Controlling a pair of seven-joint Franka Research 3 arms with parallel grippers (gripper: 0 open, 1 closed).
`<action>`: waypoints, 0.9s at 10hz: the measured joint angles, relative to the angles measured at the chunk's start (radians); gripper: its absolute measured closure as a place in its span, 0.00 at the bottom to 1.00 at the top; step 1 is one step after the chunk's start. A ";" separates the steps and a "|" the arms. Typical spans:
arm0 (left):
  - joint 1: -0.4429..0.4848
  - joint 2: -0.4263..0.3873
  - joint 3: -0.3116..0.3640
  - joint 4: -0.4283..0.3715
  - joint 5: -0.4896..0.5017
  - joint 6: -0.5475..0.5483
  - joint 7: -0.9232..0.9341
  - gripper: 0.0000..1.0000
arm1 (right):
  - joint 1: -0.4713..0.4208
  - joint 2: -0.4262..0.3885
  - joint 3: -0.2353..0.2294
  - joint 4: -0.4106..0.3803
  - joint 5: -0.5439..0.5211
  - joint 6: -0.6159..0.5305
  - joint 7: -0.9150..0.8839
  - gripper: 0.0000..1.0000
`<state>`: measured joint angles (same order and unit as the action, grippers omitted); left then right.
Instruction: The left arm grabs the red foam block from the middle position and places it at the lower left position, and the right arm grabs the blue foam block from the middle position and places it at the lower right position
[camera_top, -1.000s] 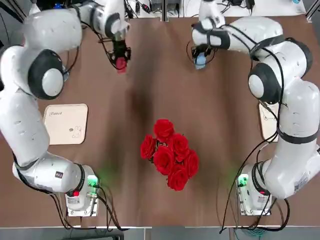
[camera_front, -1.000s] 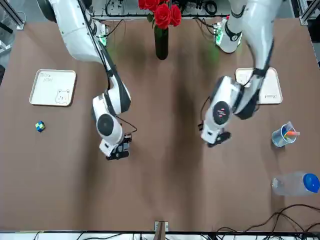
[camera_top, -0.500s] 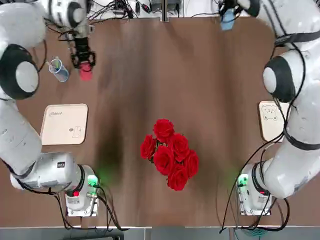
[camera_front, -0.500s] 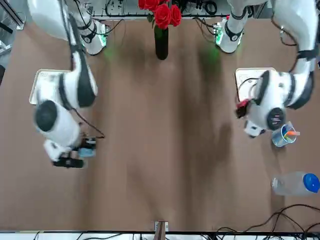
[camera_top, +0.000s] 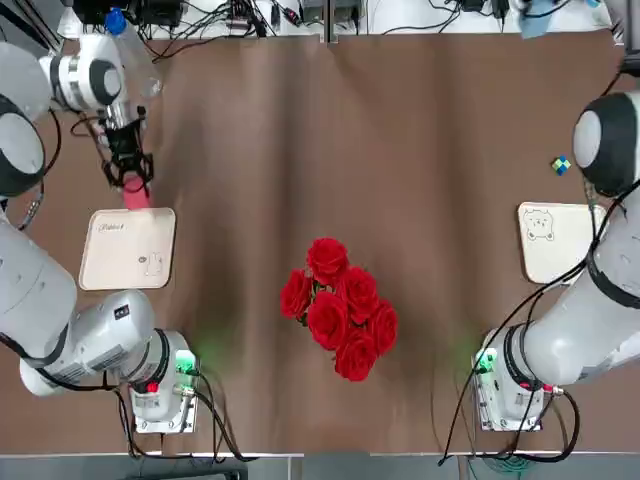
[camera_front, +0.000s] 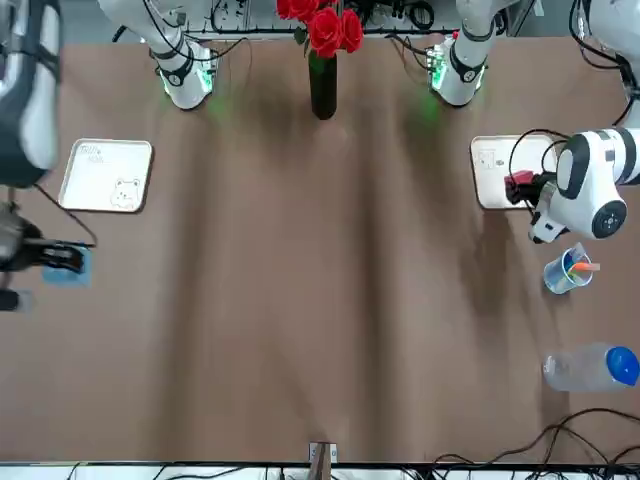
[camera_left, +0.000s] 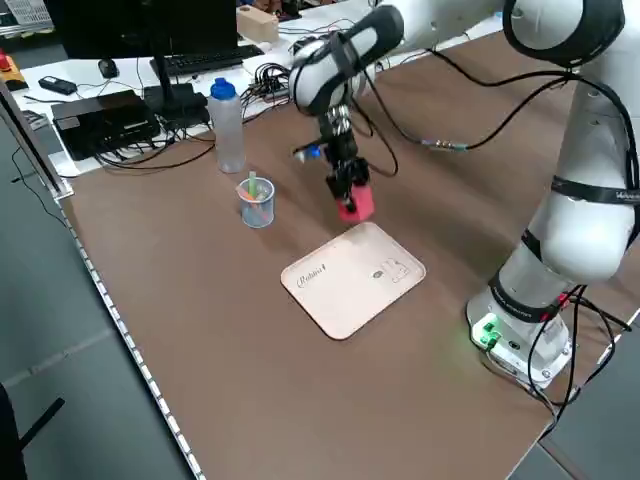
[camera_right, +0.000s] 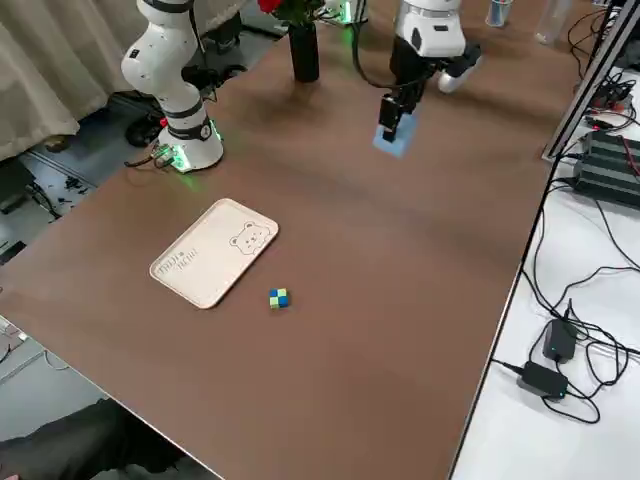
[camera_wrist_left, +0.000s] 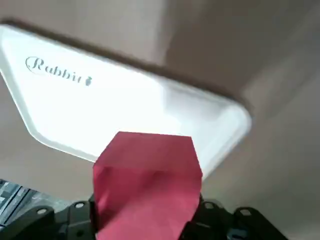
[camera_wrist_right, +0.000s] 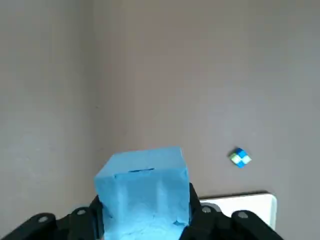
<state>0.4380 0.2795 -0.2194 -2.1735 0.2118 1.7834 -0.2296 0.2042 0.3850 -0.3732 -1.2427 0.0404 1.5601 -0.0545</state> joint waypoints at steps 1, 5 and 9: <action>0.040 0.000 0.000 -0.046 0.026 0.024 0.020 0.37 | -0.044 -0.023 0.000 0.001 0.001 -0.047 -0.048 0.39; 0.106 -0.001 -0.002 -0.115 0.084 0.057 0.146 0.36 | -0.203 -0.108 0.001 -0.169 -0.024 -0.044 -0.213 0.41; 0.112 -0.029 -0.073 -0.110 0.085 0.068 0.158 0.00 | -0.266 -0.249 0.003 -0.618 -0.158 0.151 -0.299 0.41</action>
<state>0.5497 0.2509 -0.2921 -2.2840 0.2965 1.8517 -0.0712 -0.0615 0.1356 -0.3699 -1.8604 -0.1173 1.7113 -0.3535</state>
